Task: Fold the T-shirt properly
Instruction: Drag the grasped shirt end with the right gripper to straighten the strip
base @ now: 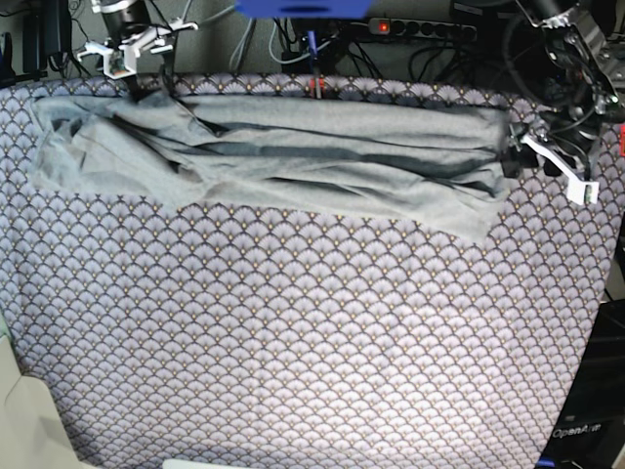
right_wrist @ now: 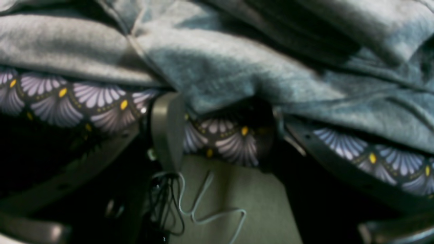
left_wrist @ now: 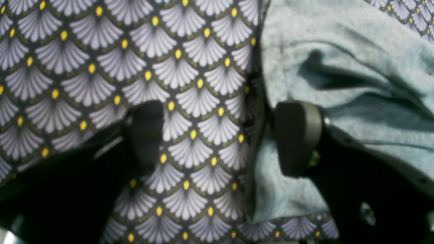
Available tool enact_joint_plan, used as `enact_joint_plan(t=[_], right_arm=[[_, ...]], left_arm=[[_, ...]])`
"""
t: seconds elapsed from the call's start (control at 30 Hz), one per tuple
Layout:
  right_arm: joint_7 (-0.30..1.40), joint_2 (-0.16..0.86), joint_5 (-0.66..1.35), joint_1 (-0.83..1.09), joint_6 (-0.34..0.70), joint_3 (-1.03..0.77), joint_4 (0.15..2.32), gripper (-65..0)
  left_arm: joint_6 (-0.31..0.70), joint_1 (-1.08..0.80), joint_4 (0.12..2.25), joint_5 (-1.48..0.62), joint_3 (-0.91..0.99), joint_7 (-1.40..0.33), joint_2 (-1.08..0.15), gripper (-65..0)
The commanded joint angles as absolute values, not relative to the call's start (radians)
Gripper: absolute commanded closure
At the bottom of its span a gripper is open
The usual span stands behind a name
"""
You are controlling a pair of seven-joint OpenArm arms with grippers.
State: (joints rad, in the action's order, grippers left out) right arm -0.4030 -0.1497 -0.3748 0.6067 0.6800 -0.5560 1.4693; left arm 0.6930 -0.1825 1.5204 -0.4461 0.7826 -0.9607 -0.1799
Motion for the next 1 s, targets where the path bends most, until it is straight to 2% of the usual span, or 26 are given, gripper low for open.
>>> enact_joint_plan(t=[0.0,0.1,0.27,0.37,0.5,0.97], right_arm=[[-0.295,-0.157,-0.444,0.608,0.698,-0.545,1.448,-32.3],[-0.295,-0.157,-0.446,0.585,0.698,-0.544,1.408,-25.8],[-0.294,-0.157,-0.446,0.576,0.698,-0.552,1.402,-6.5],[-0.291,-0.157,-0.446,0.579,0.698,-0.564,1.44,-0.6],[-0.297,-0.157,-0.446,0.578,0.698,-0.621,1.504,0.0],[-0.291,-0.157,-0.441,0.587,0.698,-0.621,1.747,0.0]], left_arm=[[0.698,-0.174,1.535,-0.463,0.786,-0.943,-0.193,-50.0],[0.698,-0.174,1.535,-0.463,0.786,-0.943,-0.193,-50.0],[0.698,-0.176,1.537,-0.463,0.786,-0.943,-0.193,-50.0],[0.698,-0.176,1.537,-0.463,0.786,-0.943,-0.193,-50.0],[0.698,-0.176,1.535,-0.467,0.786,-0.943,-0.193,-50.0],[0.698,-0.176,1.535,-0.469,0.788,-0.943,-0.193,-50.0]])
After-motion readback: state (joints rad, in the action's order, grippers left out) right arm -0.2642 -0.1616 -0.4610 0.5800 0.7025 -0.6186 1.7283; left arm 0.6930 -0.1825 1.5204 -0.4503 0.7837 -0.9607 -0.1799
